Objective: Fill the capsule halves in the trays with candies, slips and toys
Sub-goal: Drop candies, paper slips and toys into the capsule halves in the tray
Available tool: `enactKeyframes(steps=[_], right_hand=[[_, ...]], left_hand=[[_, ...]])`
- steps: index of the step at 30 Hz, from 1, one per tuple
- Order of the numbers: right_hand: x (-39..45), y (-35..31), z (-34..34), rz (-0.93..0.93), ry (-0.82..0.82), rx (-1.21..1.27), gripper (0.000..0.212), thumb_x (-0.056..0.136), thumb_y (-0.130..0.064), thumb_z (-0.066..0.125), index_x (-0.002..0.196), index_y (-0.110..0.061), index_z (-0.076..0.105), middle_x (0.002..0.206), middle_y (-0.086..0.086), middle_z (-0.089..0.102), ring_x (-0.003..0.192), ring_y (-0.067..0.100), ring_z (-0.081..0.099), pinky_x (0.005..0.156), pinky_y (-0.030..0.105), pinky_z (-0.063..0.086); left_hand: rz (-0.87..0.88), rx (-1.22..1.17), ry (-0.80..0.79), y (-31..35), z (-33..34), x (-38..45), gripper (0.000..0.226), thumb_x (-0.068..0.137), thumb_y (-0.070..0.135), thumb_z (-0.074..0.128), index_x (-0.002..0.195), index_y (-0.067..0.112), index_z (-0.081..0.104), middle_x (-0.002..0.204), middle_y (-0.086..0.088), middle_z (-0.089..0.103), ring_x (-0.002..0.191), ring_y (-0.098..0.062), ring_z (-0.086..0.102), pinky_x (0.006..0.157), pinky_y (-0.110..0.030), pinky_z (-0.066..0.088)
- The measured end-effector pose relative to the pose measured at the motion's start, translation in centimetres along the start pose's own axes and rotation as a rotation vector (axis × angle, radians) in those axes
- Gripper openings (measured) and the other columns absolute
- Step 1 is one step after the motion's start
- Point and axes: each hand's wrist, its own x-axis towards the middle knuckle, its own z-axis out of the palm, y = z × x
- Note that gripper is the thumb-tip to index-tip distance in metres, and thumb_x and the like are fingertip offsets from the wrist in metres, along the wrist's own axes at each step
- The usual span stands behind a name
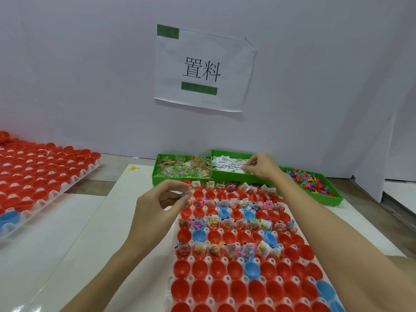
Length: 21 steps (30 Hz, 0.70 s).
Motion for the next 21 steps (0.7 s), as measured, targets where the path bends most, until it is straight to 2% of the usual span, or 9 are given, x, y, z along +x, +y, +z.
enactKeyframes(steps=[3, 6, 8, 11, 14, 16, 21], right_hand=[[-0.6, 0.6, 0.0, -0.039, 0.086, 0.088, 0.015, 0.088, -0.031, 0.077, 0.078, -0.022, 0.07, 0.087, -0.003, 0.071, 0.08, 0.016, 0.064, 0.069, 0.027, 0.053], [-2.2, 0.4, -0.1, -0.127, 0.258, 0.194, 0.014, 0.087, -0.031, 0.078, 0.081, -0.021, 0.071, 0.079, -0.006, 0.07, 0.073, 0.008, 0.063, 0.067, 0.021, 0.046], [-4.0, -0.5, -0.4, -0.172, 0.315, 0.257, 0.013, 0.088, -0.03, 0.078, 0.083, -0.019, 0.073, 0.078, -0.006, 0.072, 0.072, 0.008, 0.064, 0.067, 0.02, 0.047], [-7.8, -2.4, -1.0, -0.22, 0.26, 0.341, 0.013, 0.088, -0.031, 0.078, 0.087, -0.019, 0.074, 0.078, -0.005, 0.075, 0.071, 0.011, 0.071, 0.069, 0.023, 0.056], [-12.6, -4.3, -1.5, -0.26, 0.12, 0.482, 0.017, 0.088, -0.03, 0.077, 0.093, -0.014, 0.073, 0.075, 0.0, 0.077, 0.054, 0.006, 0.069, 0.049, 0.017, 0.05], [-15.5, -5.0, -1.7, -0.282, 0.042, 0.566, 0.016, 0.089, -0.024, 0.078, 0.093, -0.009, 0.072, 0.073, 0.005, 0.077, 0.049, 0.006, 0.066, 0.043, 0.014, 0.045], [-19.8, -5.2, -1.7, -0.322, -0.035, 0.623, 0.005, 0.089, -0.012, 0.077, 0.094, -0.014, 0.077, 0.085, 0.001, 0.078, 0.065, 0.019, 0.073, 0.068, 0.023, 0.059]], left_hand=[[-0.057, -0.088, 0.005, 0.3, 0.0, -0.1, 0.018, 0.085, 0.014, 0.081, 0.098, 0.023, 0.072, 0.095, 0.011, 0.076, 0.083, -0.013, 0.076, 0.075, -0.017, 0.059], [-0.115, -0.167, -0.021, 0.6, 0.2, -0.1, 0.021, 0.085, 0.009, 0.081, 0.097, 0.022, 0.072, 0.097, 0.006, 0.075, 0.084, -0.014, 0.077, 0.074, -0.016, 0.058], [-0.138, -0.18, -0.046, 0.9, 0.3, -0.2, 0.023, 0.085, 0.008, 0.082, 0.099, 0.023, 0.074, 0.096, 0.006, 0.076, 0.087, -0.012, 0.076, 0.074, -0.016, 0.058], [-0.162, -0.226, -0.095, 1.5, 0.5, -0.5, 0.022, 0.087, 0.009, 0.08, 0.101, 0.025, 0.076, 0.097, 0.005, 0.077, 0.089, -0.015, 0.077, 0.076, -0.019, 0.06], [-0.183, -0.306, -0.14, 2.4, 0.7, -0.8, 0.019, 0.091, 0.013, 0.076, 0.1, 0.028, 0.078, 0.098, 0.001, 0.077, 0.087, -0.02, 0.078, 0.077, -0.021, 0.061], [-0.189, -0.342, -0.172, 3.0, 0.9, -1.2, 0.016, 0.091, 0.013, 0.074, 0.1, 0.026, 0.079, 0.097, -0.002, 0.077, 0.086, -0.023, 0.079, 0.078, -0.023, 0.061], [-0.188, -0.357, -0.249, 4.3, 1.8, -2.2, 0.01, 0.085, 0.014, 0.081, 0.094, 0.019, 0.08, 0.09, -0.009, 0.08, 0.085, -0.028, 0.078, 0.077, -0.028, 0.063]])
